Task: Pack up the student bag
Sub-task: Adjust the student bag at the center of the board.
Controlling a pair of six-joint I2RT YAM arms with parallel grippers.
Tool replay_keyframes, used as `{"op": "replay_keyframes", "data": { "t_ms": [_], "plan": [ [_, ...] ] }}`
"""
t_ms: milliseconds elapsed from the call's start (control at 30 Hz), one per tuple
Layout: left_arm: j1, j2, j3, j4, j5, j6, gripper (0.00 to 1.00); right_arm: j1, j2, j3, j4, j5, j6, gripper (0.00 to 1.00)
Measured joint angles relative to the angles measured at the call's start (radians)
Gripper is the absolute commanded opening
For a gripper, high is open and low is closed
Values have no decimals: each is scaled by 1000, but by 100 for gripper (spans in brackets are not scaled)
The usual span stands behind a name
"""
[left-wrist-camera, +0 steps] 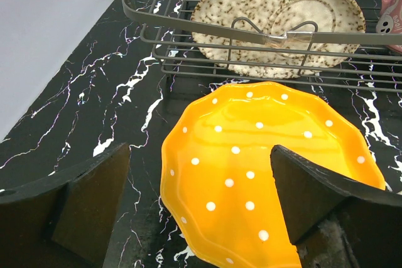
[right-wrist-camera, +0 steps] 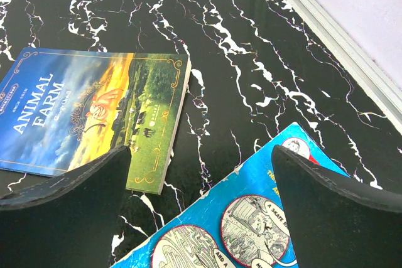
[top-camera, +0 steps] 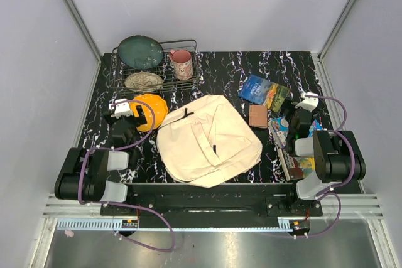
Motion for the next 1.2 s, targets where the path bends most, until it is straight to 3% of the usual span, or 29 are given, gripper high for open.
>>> {"op": "replay_keyframes", "data": {
  "t_ms": [333,433,600,733,833,967,1067,1200],
  "plan": [
    [-3,-17,0,-19,-14,0,99,0,0,-1,2,-1,0,100],
    [-19,-177,41,-266,-63,-24,99,1,-64,-38,-21,2,3,100],
    [-29,-480,252,-636,-167,-90,99,1,-414,64,-450,53,66,100],
    [-28,-634,337,-872,-227,-280,99,1,-649,166,-688,81,167,100],
    [-24,-681,351,-1032,-232,-424,99,-3,-828,159,-823,-19,208,100],
    [-20,-669,361,-1233,-163,-536,99,-3,-1000,93,-875,-277,318,100],
    [-20,-644,388,-1365,-66,-553,99,-2,-978,102,-920,-418,424,100],
    [-20,-635,457,-1487,37,-551,99,-2,-779,209,-1068,-525,513,100]
  ]
}}
